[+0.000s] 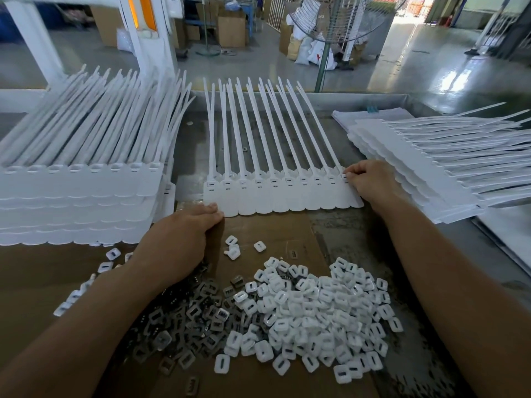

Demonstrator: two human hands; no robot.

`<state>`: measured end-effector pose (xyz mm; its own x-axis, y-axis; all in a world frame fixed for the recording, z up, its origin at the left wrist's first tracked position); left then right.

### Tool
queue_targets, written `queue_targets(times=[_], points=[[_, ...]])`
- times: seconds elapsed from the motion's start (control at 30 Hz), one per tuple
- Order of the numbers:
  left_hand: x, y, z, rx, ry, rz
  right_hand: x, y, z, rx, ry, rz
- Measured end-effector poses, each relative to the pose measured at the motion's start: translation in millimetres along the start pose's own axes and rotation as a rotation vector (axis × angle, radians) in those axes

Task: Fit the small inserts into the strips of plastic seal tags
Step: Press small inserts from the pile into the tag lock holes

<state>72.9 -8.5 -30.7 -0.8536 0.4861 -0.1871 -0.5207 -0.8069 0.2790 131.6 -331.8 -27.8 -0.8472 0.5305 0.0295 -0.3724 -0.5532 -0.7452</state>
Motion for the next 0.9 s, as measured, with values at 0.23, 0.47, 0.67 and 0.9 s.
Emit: queue_targets(times=[0.23, 0.47, 0.67, 0.9], points=[[-2.8, 1.2, -0.6, -0.005, -0.002, -0.007, 6.0, 0.8, 6.4, -0.051, 0.073, 0.046], [-0.1, 1.1, 0.6, -0.018, 0.001, -0.015, 0.7, -0.8, 7.1, -0.117, 0.021, -0.045], [-1.0, 1.9, 0.0, -0.035, -0.004, -0.024, -4.2, -1.7, 8.4, -0.114, 0.02, -0.141], [-0.3, 2.2, 0.5, -0.04, 0.016, -0.045, 4.9, -2.2, 6.6, -0.067, 0.043, -0.082]])
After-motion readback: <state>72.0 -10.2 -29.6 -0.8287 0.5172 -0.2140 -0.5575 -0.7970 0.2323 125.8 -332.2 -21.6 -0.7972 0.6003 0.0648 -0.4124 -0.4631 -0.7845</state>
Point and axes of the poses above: each hand's wrist, its own x-axis away from the middle knuckle, its own z-axis out of the back of the hand, y = z × x, the point moved 6 cm from there along -x, towards the middle knuckle, and after that the axes turned 9 degrees about -z, right-handed, at the moved point
